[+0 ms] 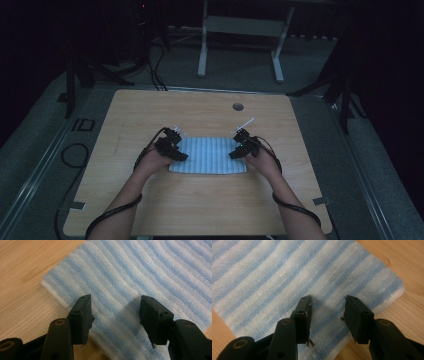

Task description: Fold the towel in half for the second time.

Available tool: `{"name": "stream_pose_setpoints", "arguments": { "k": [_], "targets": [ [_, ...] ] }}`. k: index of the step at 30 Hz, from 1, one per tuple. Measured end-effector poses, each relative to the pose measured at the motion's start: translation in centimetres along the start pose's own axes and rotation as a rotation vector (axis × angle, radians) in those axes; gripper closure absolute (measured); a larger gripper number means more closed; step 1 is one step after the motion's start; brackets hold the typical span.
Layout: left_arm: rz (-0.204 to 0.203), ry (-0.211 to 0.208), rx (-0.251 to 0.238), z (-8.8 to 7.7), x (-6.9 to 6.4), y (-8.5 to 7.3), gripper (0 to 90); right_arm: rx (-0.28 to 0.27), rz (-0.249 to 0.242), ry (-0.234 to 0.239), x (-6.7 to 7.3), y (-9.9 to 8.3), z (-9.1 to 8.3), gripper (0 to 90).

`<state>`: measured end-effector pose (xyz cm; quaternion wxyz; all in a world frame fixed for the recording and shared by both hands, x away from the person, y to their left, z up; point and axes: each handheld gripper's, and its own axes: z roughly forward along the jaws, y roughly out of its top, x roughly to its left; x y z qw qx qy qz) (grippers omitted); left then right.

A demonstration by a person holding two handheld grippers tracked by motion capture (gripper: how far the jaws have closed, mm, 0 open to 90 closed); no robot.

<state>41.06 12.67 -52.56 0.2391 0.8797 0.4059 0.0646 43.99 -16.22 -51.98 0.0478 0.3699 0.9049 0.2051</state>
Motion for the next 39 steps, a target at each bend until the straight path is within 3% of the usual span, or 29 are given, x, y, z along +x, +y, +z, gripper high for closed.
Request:
{"name": "stream_pose_setpoints", "arguments": {
  "k": [2,4,8,12,14,17,22,25,30,33,36,39],
  "targets": [
    [-0.013,0.001,-0.004,-0.3,0.0,0.0,43.1,0.002,0.002,-0.007,0.1,0.1,-0.2,51.6],
    [-0.015,0.005,-0.017,-0.8,-0.2,0.1,43.0,-0.032,0.014,-0.011,0.1,0.0,-0.9,49.8],
    [-0.028,-0.034,-0.074,-2.2,-0.8,-0.4,35.5,-0.091,0.026,-0.003,-0.1,-0.7,-2.3,41.1],
    [-0.024,-0.025,-0.111,-2.8,-1.5,-1.3,19.8,-0.148,0.039,0.04,-0.5,-2.1,-3.4,28.8],
    [-0.012,-0.024,-0.13,-3.1,-1.9,-1.9,13.8,-0.168,0.033,0.074,-0.5,-3.1,-3.8,18.2],
    [0.0,-0.02,-0.14,-3.0,-2.6,-2.8,10.2,-0.192,0.021,0.053,-0.3,-4.5,-3.8,13.2],
    [-0.001,-0.043,-0.151,-3.0,-3.2,-4.1,6.4,-0.216,0.008,0.048,-0.3,-6.3,-4.1,12.0],
    [-0.022,-0.05,-0.189,-3.4,-3.4,-5.7,1.8,-0.251,-0.019,0.019,-0.3,-8.0,-4.6,11.6],
    [-0.05,-0.011,-0.24,-4.0,-3.2,-7.9,1.8,-0.336,0.012,-0.004,-0.6,-10.5,-5.2,11.6],
    [-0.097,-0.063,-0.251,-4.2,-2.7,-9.3,1.8,-0.35,0.028,-0.004,-0.9,-12.1,-5.1,11.6],
    [-0.084,-0.022,-0.245,-4.6,-2.5,-10.8,1.8,-0.34,0.037,-0.01,-1.1,-13.6,-5.2,11.6],
    [-0.12,-0.022,-0.272,-5.1,-2.1,-11.8,1.8,-0.358,0.063,-0.023,-1.2,-15.0,-5.6,11.6]
  ]
}}
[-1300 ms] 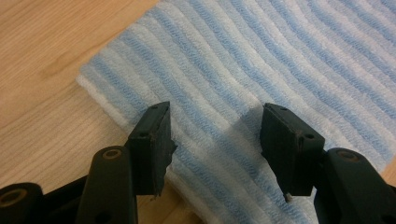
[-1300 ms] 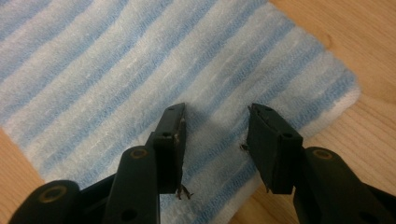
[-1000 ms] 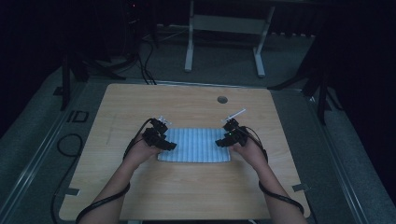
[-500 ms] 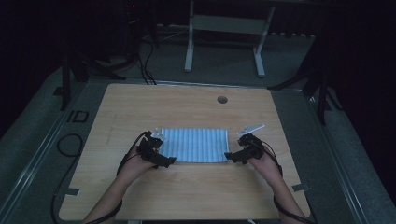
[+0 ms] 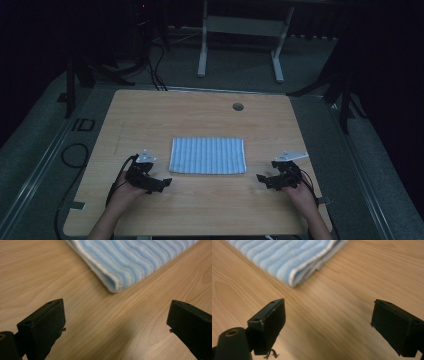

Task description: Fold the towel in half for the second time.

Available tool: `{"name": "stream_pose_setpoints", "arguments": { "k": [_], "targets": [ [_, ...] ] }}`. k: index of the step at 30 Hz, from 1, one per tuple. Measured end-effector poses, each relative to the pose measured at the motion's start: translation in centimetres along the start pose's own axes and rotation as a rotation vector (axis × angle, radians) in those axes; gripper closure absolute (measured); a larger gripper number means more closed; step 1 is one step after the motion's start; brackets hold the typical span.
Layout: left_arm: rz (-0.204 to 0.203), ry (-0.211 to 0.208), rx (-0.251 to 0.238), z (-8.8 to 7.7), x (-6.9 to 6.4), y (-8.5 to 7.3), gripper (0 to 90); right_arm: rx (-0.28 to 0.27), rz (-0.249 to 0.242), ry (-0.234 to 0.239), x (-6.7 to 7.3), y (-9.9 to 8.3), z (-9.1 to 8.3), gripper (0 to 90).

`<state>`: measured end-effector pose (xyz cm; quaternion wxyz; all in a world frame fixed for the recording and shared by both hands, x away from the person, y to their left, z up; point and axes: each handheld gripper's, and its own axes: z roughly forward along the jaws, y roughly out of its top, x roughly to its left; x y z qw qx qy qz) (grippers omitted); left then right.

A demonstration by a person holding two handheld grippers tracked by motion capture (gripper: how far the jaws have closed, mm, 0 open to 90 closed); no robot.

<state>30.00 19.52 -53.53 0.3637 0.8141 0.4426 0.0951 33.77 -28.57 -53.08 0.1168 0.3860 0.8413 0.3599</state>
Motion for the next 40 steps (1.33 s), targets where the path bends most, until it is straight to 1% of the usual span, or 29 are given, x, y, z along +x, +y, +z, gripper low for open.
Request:
{"name": "stream_pose_setpoints", "arguments": {
  "k": [1,2,4,6,7,9,11,13,15,18,19,20,21,23,24,27,29,31,34,37,40],
  "targets": [
    [-0.005,0.009,-0.005,-0.3,0.2,-0.3,1.8,-0.005,0.004,-0.003,-0.1,-0.3,-0.2,11.4],
    [-0.007,0.018,-0.012,-0.5,0.3,-0.6,1.8,-0.015,0.007,-0.025,-0.2,-0.7,-0.6,10.5],
    [-0.025,0.026,-0.037,-0.9,0.5,-1.0,1.8,-0.049,0.014,-0.064,-0.3,-1.4,-1.5,10.6],
    [-0.027,0.018,-0.065,-1.1,0.6,-1.6,1.8,-0.087,0.028,-0.087,-0.6,-1.9,-2.4,10.6],
    [-0.025,0.026,-0.066,-1.1,0.6,-1.8,1.8,-0.1,0.035,-0.096,-0.7,-2.2,-2.8,10.5],
    [-0.015,0.029,-0.056,-1.0,0.5,-2.2,1.8,-0.102,0.051,-0.108,-0.8,-2.7,-3.4,10.5],
    [-0.022,0.031,-0.042,-1.0,0.5,-2.6,1.8,-0.096,0.055,-0.121,-0.9,-3.2,-3.8,10.5],
    [-0.031,0.031,-0.046,-1.1,0.6,-3.0,1.8,-0.095,0.061,-0.125,-1.0,-3.6,-4.2,10.6],
    [-0.046,0.048,-0.062,-1.2,0.7,-3.3,1.8,-0.1,0.064,-0.147,-1.1,-4.0,-4.6,10.6],
    [-0.053,0.06,-0.073,-1.6,0.8,-3.6,1.8,-0.122,0.078,-0.16,-1.1,-4.4,-5.0,10.5],
    [-0.055,0.071,-0.077,-1.7,0.9,-3.7,1.8,-0.129,0.082,-0.163,-1.2,-4.5,-5.1,10.5],
    [-0.058,0.084,-0.083,-1.9,0.9,-3.8,1.8,-0.137,0.093,-0.155,-1.2,-4.6,-5.2,10.5],
    [-0.062,0.084,-0.089,-2.0,1.1,-4.0,1.8,-0.143,0.103,-0.144,-1.2,-4.7,-5.2,10.5],
    [-0.078,0.099,-0.095,-2.2,1.4,-4.4,1.8,-0.139,0.091,-0.161,-1.2,-4.7,-5.1,10.5],
    [-0.081,0.103,-0.102,-2.3,1.5,-4.5,1.8,-0.14,0.092,-0.16,-1.2,-4.8,-5.0,10.6],
    [-0.104,0.104,-0.123,-2.5,1.8,-4.9,1.8,-0.128,0.082,-0.156,-1.2,-4.8,-4.9,10.6],
    [-0.123,0.094,-0.13,-2.6,2.0,-4.9,1.8,-0.126,0.082,-0.157,-1.2,-4.8,-4.9,10.6],
    [-0.122,0.1,-0.13,-2.6,2.0,-5.0,1.8,-0.129,0.085,-0.154,-1.3,-4.8,-4.9,10.5],
    [-0.119,0.095,-0.129,-2.5,2.0,-5.0,1.8,-0.129,0.091,-0.153,-1.4,-4.9,-5.0,10.5],
    [-0.117,0.094,-0.12,-2.4,1.9,-5.1,1.8,-0.126,0.089,-0.15,-1.4,-5.0,-4.9,10.5],
    [-0.12,0.088,-0.121,-2.3,1.9,-5.1,1.8,-0.12,0.081,-0.143,-1.3,-5.0,-4.8,10.5]
  ]
}}
